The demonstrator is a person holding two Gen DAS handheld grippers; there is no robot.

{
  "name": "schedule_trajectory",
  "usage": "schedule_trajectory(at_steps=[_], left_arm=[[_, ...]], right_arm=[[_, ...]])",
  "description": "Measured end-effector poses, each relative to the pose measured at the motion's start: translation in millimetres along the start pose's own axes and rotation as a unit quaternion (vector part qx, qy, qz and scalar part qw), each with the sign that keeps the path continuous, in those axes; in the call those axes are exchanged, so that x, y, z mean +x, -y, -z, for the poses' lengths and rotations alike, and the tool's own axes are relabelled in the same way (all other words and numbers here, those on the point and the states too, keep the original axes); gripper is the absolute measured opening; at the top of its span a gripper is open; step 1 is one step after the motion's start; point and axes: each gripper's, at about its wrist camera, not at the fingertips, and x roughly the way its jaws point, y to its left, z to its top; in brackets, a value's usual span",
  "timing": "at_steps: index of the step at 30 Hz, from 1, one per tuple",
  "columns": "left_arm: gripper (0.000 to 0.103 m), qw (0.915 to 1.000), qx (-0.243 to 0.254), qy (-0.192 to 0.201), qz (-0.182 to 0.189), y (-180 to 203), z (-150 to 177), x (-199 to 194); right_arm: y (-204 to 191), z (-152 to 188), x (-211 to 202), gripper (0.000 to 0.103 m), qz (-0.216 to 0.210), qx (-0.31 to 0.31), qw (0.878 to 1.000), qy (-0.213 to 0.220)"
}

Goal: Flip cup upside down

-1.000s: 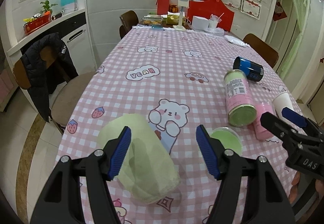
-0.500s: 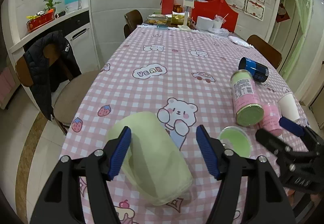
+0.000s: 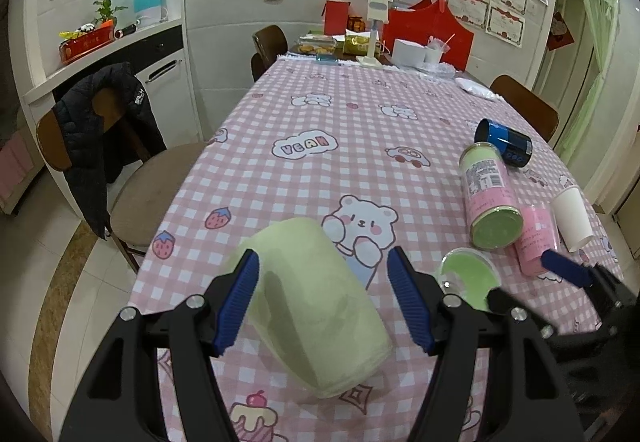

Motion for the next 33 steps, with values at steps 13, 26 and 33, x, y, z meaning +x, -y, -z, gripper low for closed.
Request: schedule_trajectory(at_steps=[13,26,33], left_arm=[[0.066,1.0000,-0.004,-0.002,-0.001,-11.7,10.7,0.8],[0.066,0.9999,0.014,-0.004,0.006,6.4,18.8,3.3],[0.066,0.9994,0.028,0.006,0.021,23.3,23.4,-6.4]], right_arm=[[-21.1,18.0,42.2,0.081,0.026,-0.039,0.999,-0.023],[-2.0,31.8,17.5,0.055,0.043,-0.028,0.998,-0.026],[20.9,44.2,5.4,0.055,0.059,-0.002,0.998,-0.030]])
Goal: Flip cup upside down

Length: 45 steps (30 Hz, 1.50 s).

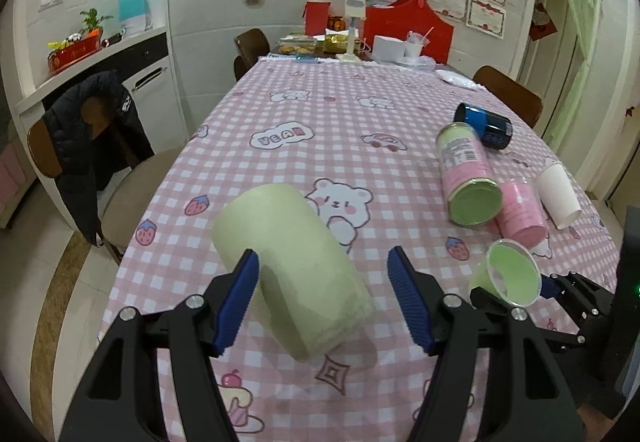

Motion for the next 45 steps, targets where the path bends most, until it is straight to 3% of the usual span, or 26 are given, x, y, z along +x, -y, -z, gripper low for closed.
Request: schedule_trajectory(at_steps=[5,9,12,23,25,34,38,45], left_arm=[[0.066,0.9999,0.014,0.004,0.001,12.0,6.1,-6.1],[0.066,0.9997,0.021,0.009,-0.002,18.2,10.8,-13.9],[0.066,0.9996,0.020,0.021,0.002,20.9,11.1,-23.3],[0.071,0.9944,0.023,0.103,0.009,36.9,14.0,-68.0],[0.076,0.9925,0.027,0.119,0.011,40.1,15.4,-76.9],[0.080,0.9821,0.040,0.184,-0.003,52.2,22.5,-109.5],[0.087,0.9784,0.043,0.202,-0.014,54.8,25.9,-117.3],[0.088,0.9737,0.046,0.222,-0.025,55.7,29.9,-126.1]], right_arm=[[-1.3,3.9,-5.7,0.056,-0.008,0.004,1.000,0.012],[-1.2,5.6,-23.8,0.072,-0.012,0.007,0.999,0.040],[1.7,5.7,-40.3,0.072,-0.007,0.010,0.998,0.059],[10.0,4.4,-116.2,0.082,0.053,0.006,0.981,0.187],[8.7,5.4,-127.3,0.093,0.063,0.000,0.975,0.211],[-2.7,9.4,-149.7,0.095,0.089,-0.023,0.957,0.274],[-2.5,10.2,-152.1,0.095,0.086,-0.024,0.955,0.282],[-2.9,13.8,-156.3,0.095,0.086,-0.023,0.953,0.291]])
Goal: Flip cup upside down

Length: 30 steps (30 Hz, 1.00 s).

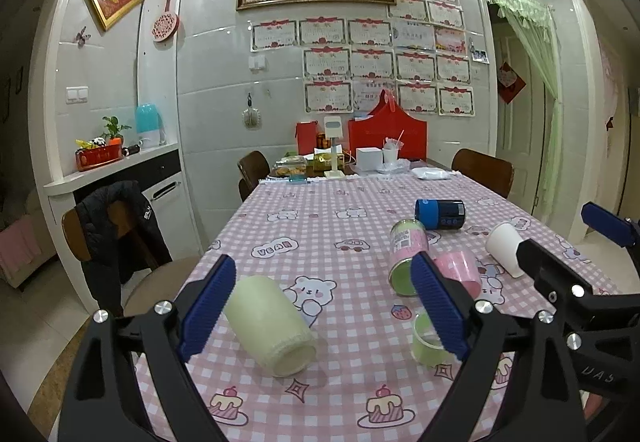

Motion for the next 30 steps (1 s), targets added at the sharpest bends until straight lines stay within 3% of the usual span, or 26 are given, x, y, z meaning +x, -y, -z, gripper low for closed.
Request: schedule_trajectory(at_steps=[17,30], left_arm=[[0.088,0.9981,0.000,0.061,-0.008,1.8,-0.6,-19.4],[0.088,0.9979,0.003,0.065,-0.010,4.7,-2.4,-21.8]], right_arm=[[-1.4,1.3,-13.7,0.095,0.007,-0.002,1.000,0.022],[0.4,1.6,-15.0,0.095,0.009,0.001,1.000,0.023]])
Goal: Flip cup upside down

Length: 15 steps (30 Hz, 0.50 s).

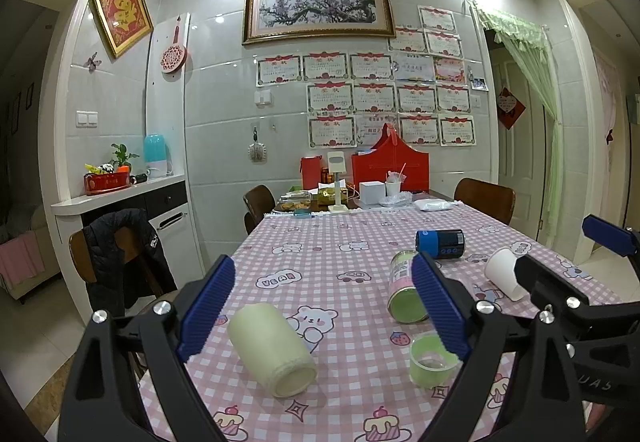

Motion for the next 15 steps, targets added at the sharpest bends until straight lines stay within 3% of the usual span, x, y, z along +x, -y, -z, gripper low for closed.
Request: schedule_trajectory(at_steps=[15], left_arm=[[0.088,1.0000,0.002,0.003,0.005,1.4,-3.6,0.8]], right_arm=[[5.1,0.9,-3.6,0.095,0.006,0.004,1.000,0.002]])
